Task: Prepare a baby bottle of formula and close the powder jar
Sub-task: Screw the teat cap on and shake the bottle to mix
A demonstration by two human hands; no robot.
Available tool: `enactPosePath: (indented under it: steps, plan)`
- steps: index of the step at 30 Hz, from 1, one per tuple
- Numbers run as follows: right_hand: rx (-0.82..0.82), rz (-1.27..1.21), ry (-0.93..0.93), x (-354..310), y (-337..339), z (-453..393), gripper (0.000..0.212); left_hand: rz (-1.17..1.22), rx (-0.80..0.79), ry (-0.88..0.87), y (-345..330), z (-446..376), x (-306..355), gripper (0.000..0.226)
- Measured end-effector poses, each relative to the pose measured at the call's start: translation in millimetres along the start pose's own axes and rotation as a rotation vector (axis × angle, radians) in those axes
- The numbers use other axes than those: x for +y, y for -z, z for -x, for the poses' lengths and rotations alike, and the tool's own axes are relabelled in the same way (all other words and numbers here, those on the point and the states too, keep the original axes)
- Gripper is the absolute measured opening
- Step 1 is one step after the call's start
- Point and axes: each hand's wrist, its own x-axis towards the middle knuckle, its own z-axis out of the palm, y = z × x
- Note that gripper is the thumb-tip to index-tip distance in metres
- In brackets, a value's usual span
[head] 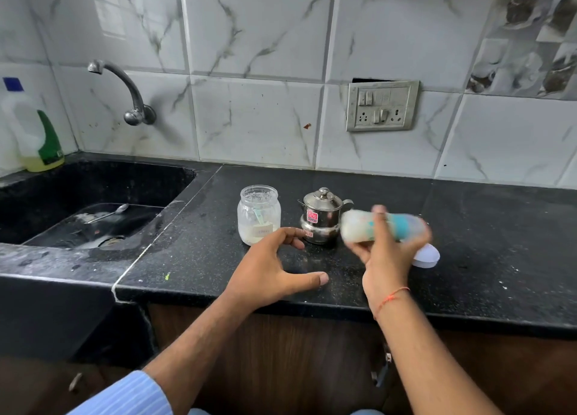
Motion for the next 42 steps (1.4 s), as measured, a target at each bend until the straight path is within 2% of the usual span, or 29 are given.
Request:
enactPosePath:
  steps: [2,6,9,15,19,22,23,25,26,28,32,34,36,38,39,40,42]
  plan:
    - [-0.216,0.223,0.023,4.1,0.9,4.7,0.063,0.0,-0.006,-0.009,-1.0,0.2,0.5,0.076]
    - [-0.103,0.121,-0.001,2.0,2.9,2.9,0.064,-0.008,-0.021,-0.009,-1.2,-1.4,0.5,0.078]
    - [-0.303,0.371,0.094,8.3,0.9,9.6,0.068,-0.05,-0.031,-0.028,-0.7,-1.3,0.7,0.076]
    - [-0.427,0.449,0.086,10.7,-1.3,15.4,0.08,-0.09,-0.027,0.024,-2.6,-3.6,-0.6,0.059]
    - [-0.533,0.356,-0.066,4.1,-0.2,17.1,0.068,-0.048,-0.064,0.043,-0.5,-4.0,-1.4,0.043]
    - [-0.622,0.246,-0.162,2.1,6.7,14.8,0.061,0.155,-0.143,0.083,7.3,-4.1,-7.7,0.051]
    - [-0.655,0.223,-0.169,2.3,9.2,14.6,0.063,0.218,-0.164,0.098,10.1,-3.1,-6.8,0.05]
    - [-0.741,0.226,-0.161,4.0,13.2,14.2,0.073,0.284,-0.212,0.1,14.3,-1.3,-4.4,0.034]
    - [-0.781,0.247,-0.146,4.7,14.2,14.5,0.081,0.281,-0.239,0.097,15.5,-0.9,-3.8,0.025]
    - [-0.828,0.277,-0.122,5.8,14.1,15.8,0.099,0.256,-0.299,0.104,16.2,-1.3,-1.9,0.024]
    - [-0.819,0.27,-0.125,5.5,12.1,16.6,0.113,0.211,-0.361,0.088,16.6,-1.9,4.4,0.045]
    - [-0.779,0.211,-0.172,2.2,8.3,19.1,0.117,0.197,-0.33,0.064,14.2,-2.3,3.5,0.056]
    - [-0.606,0.108,-0.17,-2.5,5.1,16.4,0.113,0.202,-0.245,0.06,10.7,-3.7,-1.0,0.059]
    - [-0.378,-0.018,-0.121,-7.8,9.5,7.9,0.092,0.187,-0.173,0.069,7.7,-3.7,-0.3,0.065]
    - [-0.314,-0.029,-0.117,-9.1,11.6,5.0,0.082,0.169,-0.153,0.065,6.6,-3.3,1.5,0.067]
    - [-0.332,0.031,-0.122,-8.7,13.1,5.3,0.078,0.161,-0.144,0.058,6.0,-2.2,2.5,0.068]
    - [-0.45,0.207,-0.118,-10.3,11.9,10.0,0.082,0.158,-0.137,0.032,6.1,-1.8,2.7,0.07]
